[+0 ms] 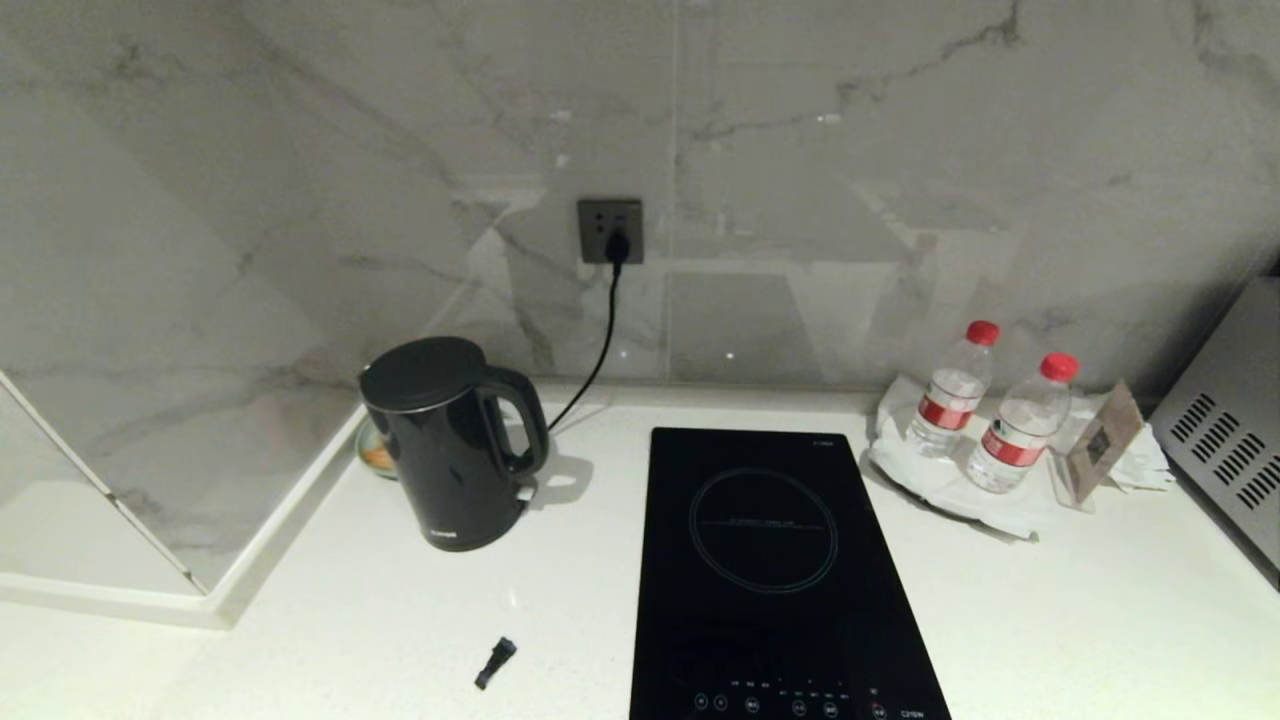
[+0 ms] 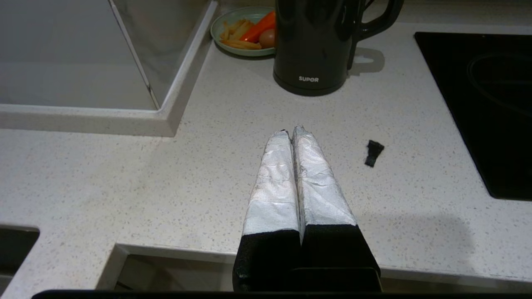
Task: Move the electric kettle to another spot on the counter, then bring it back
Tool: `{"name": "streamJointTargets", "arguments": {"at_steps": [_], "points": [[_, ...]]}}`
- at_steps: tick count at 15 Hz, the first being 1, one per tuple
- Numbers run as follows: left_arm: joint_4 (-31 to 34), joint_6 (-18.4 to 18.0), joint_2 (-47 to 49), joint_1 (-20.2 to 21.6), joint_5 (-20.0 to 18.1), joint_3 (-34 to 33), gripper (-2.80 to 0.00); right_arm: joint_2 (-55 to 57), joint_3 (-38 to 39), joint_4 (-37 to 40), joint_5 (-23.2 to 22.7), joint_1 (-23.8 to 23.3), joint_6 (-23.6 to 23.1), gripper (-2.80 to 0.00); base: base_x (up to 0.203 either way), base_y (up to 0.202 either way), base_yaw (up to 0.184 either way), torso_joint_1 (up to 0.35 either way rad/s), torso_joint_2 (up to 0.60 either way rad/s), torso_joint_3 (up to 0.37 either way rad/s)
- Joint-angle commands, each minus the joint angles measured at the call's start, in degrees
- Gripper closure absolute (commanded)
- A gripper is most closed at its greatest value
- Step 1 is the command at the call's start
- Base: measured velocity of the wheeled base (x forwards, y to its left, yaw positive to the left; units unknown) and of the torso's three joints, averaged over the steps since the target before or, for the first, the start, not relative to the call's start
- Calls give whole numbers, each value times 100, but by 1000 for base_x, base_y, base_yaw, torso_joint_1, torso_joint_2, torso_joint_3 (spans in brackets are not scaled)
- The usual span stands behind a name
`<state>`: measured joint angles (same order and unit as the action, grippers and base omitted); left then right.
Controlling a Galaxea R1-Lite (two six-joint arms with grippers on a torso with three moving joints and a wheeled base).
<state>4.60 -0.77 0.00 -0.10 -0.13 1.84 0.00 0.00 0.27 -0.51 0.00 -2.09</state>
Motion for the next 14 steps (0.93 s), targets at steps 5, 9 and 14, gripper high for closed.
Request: {"name": "streamJointTargets", "arguments": {"at_steps": [5,9,14], "points": [[-3,-2,18,1,-4,0,0,0,0,8,-2,0,-2,0,0,0,0,2,1,-197],[-3,-2,18,1,-4,0,0,0,0,-1,-2,0,-2,0,0,0,0,5,1,-200],[-3,-2,18,-8,-4,0,0,0,0,-1,-2,0,-2,0,0,0,0,5,4,-115]]}}
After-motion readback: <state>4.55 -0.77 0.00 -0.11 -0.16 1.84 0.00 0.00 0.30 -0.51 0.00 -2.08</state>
